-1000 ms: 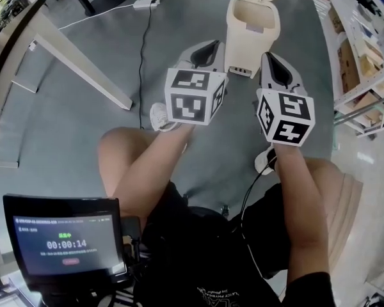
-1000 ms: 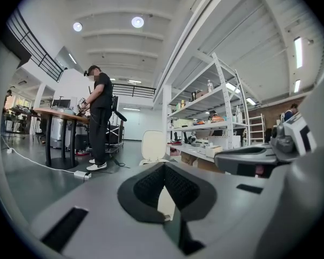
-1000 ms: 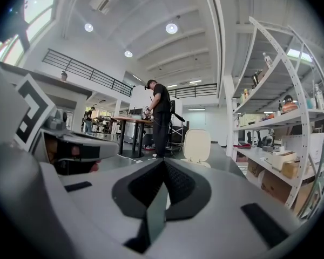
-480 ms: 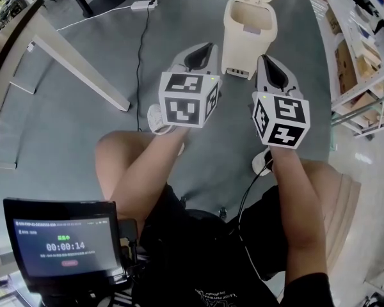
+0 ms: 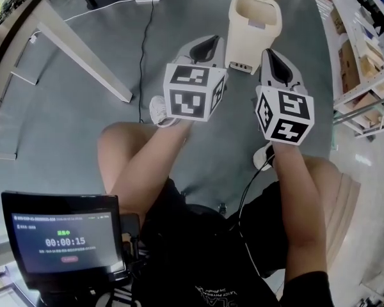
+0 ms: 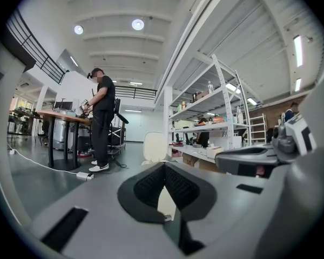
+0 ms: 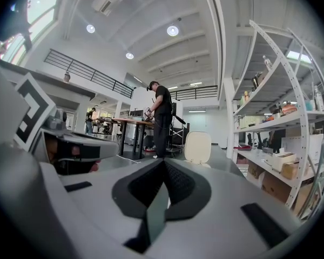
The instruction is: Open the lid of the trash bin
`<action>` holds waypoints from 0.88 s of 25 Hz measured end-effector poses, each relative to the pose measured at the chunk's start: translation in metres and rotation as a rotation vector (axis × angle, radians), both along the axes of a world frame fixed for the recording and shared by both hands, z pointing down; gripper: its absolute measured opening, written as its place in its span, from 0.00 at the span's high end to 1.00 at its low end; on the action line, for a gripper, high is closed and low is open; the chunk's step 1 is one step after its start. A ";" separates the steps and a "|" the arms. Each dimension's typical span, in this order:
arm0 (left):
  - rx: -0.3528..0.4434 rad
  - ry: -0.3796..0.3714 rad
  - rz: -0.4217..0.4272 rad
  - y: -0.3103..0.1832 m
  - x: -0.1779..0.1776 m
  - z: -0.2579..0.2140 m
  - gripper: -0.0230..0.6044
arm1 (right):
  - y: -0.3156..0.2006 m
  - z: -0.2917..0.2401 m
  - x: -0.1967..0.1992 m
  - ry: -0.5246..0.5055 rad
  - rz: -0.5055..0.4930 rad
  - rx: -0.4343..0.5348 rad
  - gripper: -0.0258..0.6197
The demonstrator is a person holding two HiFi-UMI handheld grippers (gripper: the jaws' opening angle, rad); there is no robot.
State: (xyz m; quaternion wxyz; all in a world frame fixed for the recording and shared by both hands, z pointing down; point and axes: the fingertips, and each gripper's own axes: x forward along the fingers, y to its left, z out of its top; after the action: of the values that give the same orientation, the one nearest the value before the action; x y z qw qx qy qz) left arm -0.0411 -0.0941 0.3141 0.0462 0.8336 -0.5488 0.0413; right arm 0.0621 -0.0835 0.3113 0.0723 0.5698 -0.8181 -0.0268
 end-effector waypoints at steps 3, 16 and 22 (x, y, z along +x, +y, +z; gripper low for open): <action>-0.003 -0.005 0.002 0.000 0.000 0.001 0.97 | -0.001 0.000 0.000 0.007 0.003 -0.005 0.96; 0.002 -0.006 0.007 0.000 0.000 -0.001 0.97 | 0.001 -0.006 0.002 0.015 0.025 0.007 0.96; 0.006 -0.006 0.004 0.000 -0.002 -0.002 0.97 | 0.002 -0.008 0.004 0.027 0.021 0.021 0.96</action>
State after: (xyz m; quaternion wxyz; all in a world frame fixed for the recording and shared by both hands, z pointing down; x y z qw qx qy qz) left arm -0.0430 -0.0943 0.3120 0.0421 0.8346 -0.5476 0.0425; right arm 0.0659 -0.0810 0.3035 0.0776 0.5786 -0.8108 -0.0425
